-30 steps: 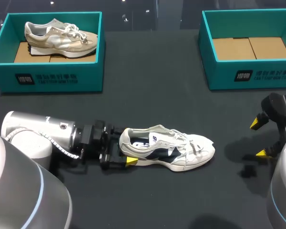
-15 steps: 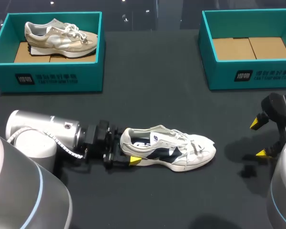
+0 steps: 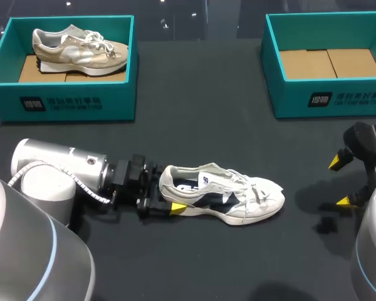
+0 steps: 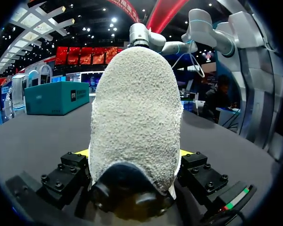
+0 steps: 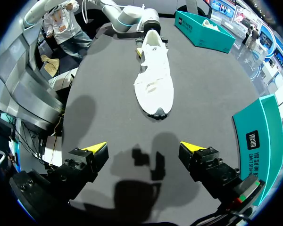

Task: Take the shoe out of the shoebox, open the shoe tongue, remove and reinsert the insole, then place the shoe into the shoebox

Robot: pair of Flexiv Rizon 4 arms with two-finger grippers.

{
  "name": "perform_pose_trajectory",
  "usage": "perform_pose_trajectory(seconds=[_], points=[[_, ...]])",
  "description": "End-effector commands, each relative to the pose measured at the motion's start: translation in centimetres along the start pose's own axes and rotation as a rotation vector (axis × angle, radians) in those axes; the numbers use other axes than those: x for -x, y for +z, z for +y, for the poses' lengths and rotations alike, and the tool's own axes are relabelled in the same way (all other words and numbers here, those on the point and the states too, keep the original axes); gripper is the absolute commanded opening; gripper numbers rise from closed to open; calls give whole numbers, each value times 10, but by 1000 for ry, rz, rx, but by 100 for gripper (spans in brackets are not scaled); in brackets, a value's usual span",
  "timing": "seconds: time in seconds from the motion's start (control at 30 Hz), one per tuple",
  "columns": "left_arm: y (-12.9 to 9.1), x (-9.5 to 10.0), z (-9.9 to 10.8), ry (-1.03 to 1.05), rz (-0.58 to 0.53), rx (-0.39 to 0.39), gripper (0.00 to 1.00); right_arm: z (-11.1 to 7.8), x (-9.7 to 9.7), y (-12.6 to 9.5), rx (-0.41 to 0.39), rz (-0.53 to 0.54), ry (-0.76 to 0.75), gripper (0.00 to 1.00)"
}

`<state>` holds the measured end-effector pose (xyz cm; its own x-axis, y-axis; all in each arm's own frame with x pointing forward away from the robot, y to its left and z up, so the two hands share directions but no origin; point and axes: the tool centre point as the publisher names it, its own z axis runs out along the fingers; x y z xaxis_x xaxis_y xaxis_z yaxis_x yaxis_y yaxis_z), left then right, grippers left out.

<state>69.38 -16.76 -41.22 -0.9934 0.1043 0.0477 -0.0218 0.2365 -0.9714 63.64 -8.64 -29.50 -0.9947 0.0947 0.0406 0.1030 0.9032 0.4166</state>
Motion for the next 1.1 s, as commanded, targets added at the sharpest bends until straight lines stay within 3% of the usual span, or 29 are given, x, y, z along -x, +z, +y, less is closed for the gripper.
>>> perform_pose_trajectory(seconds=[0.03,0.57,0.6,0.8,0.9,1.1], points=[[2,2,1,0,0,1,0,0,-2,0,-4,-3,1,100],[2,2,1,0,0,1,0,0,-2,0,-4,-3,1,100],[2,2,1,0,0,1,0,3,1,-1,15,-3,66,100],[2,2,1,0,0,1,0,49,1,1,12,-60,239,100],[2,2,1,0,0,1,0,80,-3,3,-22,-95,309,100],[2,2,1,0,0,1,0,131,-17,8,-128,-154,616,100]])
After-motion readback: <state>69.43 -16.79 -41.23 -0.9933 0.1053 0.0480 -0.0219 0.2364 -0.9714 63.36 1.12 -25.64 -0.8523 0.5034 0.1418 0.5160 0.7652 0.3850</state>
